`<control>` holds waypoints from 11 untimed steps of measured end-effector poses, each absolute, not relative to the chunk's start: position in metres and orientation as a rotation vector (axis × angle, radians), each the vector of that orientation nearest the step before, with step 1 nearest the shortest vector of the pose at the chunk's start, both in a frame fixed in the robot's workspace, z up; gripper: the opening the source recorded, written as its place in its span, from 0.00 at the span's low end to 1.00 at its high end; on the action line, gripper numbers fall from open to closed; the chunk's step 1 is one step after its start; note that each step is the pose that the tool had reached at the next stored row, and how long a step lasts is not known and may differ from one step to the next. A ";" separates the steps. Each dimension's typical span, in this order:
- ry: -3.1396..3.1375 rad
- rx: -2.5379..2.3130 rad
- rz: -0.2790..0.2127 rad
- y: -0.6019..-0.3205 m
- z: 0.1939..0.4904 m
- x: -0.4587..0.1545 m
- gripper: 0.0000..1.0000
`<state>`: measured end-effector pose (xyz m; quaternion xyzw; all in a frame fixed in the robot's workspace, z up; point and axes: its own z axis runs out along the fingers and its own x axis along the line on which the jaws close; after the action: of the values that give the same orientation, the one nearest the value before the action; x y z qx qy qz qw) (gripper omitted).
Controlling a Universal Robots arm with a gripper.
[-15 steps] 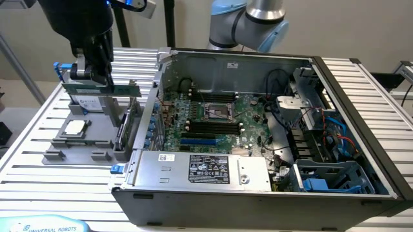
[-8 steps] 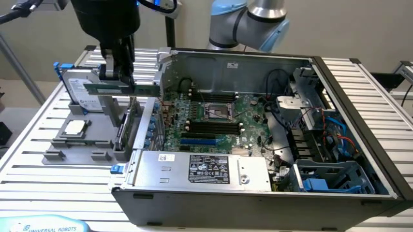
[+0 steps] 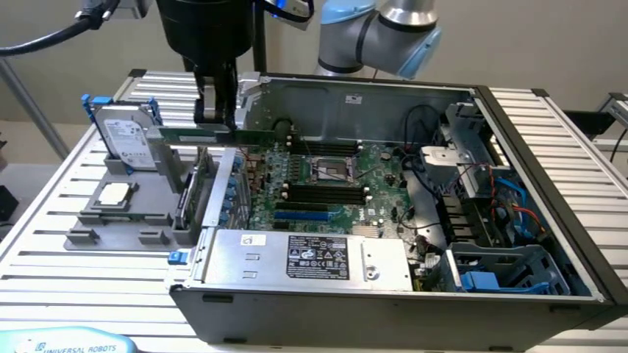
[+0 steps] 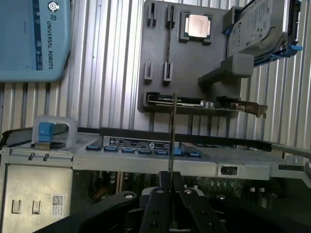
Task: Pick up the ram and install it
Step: 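Pick up the ram and move it above insertion slot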
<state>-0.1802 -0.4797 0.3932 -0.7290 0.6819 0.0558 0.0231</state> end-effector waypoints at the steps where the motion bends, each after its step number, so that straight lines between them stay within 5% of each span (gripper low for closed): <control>1: 2.111 -2.257 0.173 -0.480 0.393 -0.175 0.14; 11: 2.110 -2.256 0.176 -0.480 0.393 -0.130 0.14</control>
<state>-0.1301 -0.4796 0.3931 -0.7289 0.6818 0.0568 0.0241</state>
